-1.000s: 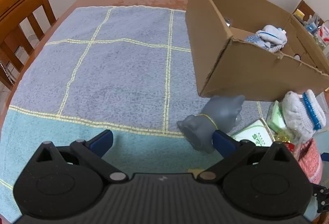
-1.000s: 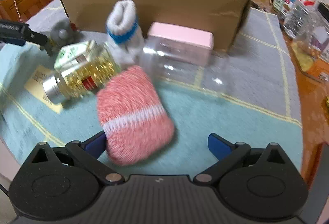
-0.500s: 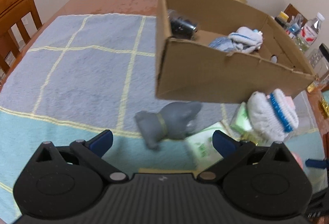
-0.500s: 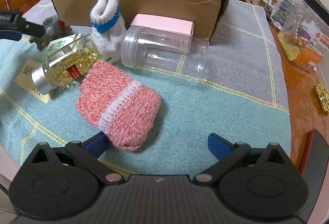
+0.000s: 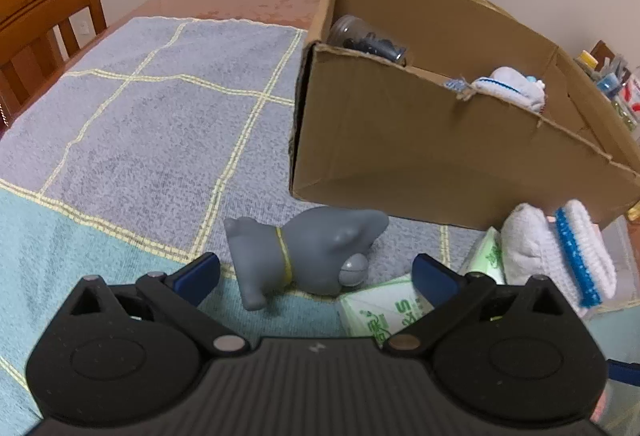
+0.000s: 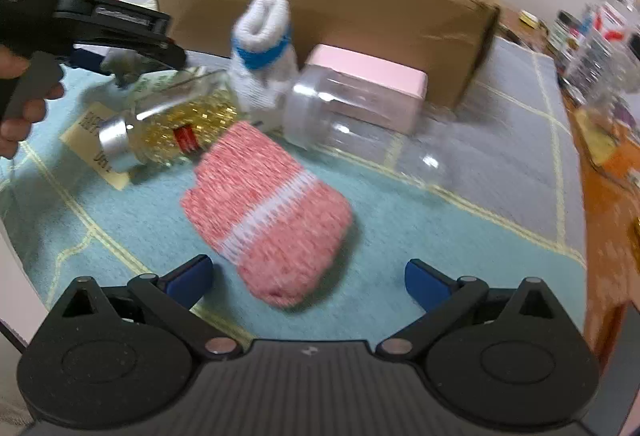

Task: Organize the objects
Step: 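Grasp the grey cat figurine with the left tool while the right tool grasps the pink sock, then carry the cat figurine and pink sock into the cardboard box and open both tools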

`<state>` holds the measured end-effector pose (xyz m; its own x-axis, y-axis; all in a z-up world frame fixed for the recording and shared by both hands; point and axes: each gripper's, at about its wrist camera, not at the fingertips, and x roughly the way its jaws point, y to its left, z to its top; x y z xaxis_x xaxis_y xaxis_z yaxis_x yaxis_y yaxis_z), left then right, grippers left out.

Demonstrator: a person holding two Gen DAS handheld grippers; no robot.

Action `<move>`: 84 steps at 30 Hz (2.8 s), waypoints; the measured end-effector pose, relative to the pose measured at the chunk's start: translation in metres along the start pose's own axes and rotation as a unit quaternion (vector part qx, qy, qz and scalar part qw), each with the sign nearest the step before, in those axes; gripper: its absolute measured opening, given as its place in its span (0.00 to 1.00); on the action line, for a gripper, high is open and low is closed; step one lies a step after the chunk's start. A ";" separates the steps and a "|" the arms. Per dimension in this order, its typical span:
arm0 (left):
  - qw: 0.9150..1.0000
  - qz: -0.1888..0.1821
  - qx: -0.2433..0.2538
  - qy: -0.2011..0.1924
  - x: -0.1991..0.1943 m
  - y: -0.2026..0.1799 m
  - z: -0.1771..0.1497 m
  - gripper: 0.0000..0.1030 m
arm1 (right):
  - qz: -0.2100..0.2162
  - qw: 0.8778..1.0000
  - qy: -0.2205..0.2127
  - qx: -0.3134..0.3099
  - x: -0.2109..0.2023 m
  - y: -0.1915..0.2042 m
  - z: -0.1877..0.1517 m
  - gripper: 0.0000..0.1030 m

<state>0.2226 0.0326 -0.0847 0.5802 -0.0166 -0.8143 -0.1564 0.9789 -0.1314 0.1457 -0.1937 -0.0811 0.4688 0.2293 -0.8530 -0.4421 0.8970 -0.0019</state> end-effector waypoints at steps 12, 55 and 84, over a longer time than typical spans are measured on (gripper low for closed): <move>1.000 0.006 -0.014 -0.010 0.001 -0.005 0.001 0.97 | 0.021 0.999 0.004 -0.030 0.007 0.025 0.013 1.00; 0.998 -0.029 0.048 0.011 -0.006 0.017 0.017 0.72 | 0.003 0.998 0.019 0.052 -0.001 0.009 0.037 0.80; 0.992 -0.058 0.110 0.006 -0.032 0.010 0.024 0.71 | -0.012 0.999 0.026 0.032 0.004 0.011 0.037 0.74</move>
<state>0.2216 0.0474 -0.0462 0.5739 -0.1332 -0.8080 0.0894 0.9910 -0.0998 0.1714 -0.1688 -0.0651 0.4380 0.1883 -0.8790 -0.3795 0.9251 0.0091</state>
